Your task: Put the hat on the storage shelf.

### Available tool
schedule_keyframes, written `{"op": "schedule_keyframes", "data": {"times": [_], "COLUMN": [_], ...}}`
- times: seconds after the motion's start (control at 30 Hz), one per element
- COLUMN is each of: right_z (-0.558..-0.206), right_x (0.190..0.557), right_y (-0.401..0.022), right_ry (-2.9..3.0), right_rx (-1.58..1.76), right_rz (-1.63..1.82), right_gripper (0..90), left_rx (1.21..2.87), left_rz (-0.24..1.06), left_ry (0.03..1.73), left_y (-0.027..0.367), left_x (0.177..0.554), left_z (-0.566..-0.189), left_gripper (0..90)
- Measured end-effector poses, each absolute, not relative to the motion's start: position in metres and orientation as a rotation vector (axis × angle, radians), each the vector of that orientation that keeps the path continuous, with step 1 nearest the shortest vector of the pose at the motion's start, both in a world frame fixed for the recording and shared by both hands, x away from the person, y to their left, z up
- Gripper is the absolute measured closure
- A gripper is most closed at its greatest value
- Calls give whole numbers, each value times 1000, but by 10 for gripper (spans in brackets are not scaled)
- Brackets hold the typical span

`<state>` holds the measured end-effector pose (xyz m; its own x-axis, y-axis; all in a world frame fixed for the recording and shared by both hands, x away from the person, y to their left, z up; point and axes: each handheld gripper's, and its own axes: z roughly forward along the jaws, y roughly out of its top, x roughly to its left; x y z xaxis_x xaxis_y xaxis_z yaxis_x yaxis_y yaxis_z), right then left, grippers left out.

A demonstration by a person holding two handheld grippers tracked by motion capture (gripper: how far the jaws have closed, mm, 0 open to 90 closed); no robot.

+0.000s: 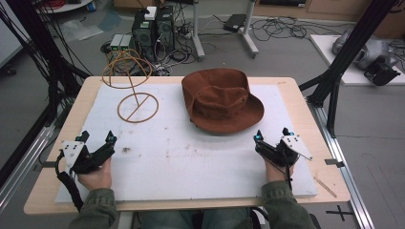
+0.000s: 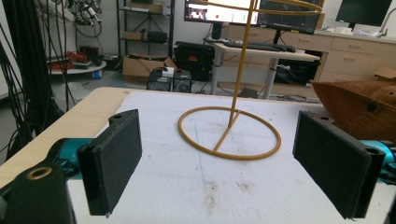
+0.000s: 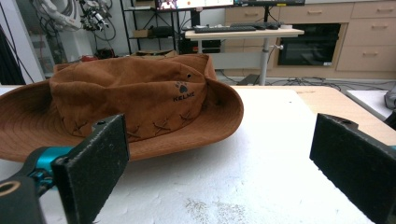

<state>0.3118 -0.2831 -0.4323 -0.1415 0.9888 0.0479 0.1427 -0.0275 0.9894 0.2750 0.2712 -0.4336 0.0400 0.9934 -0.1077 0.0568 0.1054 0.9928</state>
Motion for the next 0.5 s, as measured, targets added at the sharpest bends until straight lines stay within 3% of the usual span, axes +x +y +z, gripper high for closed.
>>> {"op": "schedule_keyframes", "data": {"times": [0.5], "right_z": [-432], "right_x": [311], "right_y": [-283], "right_ry": [1403], "right_rx": [1267], "right_rz": [1274], "right_gripper": [44], "left_rx": [1193], "left_rz": [1073], "left_ry": [1263], "left_y": [271], "left_x": [275], "left_z": [-433], "left_gripper": [159]}}
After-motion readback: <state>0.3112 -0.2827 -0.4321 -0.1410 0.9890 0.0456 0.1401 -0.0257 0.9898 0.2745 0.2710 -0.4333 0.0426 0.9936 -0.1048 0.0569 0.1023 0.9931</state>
